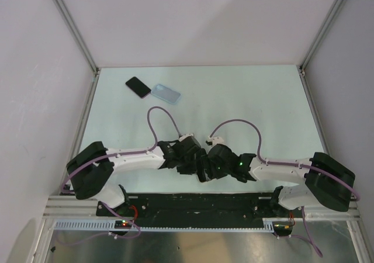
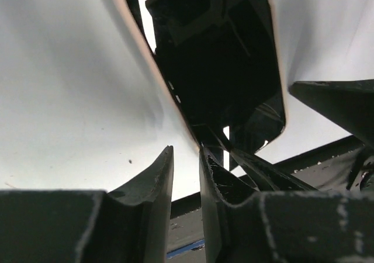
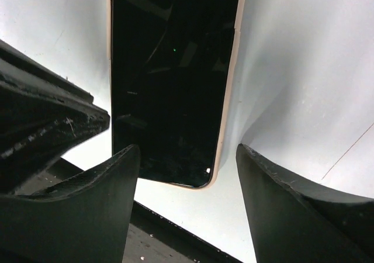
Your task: Put the phone into the phone case
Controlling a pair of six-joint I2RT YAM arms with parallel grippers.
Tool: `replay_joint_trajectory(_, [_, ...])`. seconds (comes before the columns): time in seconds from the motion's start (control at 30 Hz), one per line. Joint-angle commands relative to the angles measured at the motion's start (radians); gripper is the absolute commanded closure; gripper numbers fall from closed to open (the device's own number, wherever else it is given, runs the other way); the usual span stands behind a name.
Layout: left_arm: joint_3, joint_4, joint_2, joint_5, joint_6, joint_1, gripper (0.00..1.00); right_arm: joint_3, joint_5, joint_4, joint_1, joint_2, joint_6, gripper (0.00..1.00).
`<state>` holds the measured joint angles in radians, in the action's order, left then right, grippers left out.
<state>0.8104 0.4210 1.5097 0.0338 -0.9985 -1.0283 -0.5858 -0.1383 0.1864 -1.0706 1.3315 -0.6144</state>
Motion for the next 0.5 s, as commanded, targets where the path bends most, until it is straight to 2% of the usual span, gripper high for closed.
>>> replay_joint_trajectory(0.0, [-0.003,-0.057,0.003,-0.025,-0.048,-0.025,0.72,0.018,-0.003,-0.013,-0.011,0.018,-0.032,0.31])
replay_joint_trajectory(0.2, [-0.018,-0.064,0.013,-0.056,-0.064,-0.041,0.74,0.038,0.021,-0.014,-0.015,0.013,-0.052,0.39])
replay_joint_trajectory(0.47, [-0.041,-0.063,0.047,-0.080,-0.080,-0.073,0.77,0.057,0.051,-0.032,-0.021,0.024,-0.073,0.43])
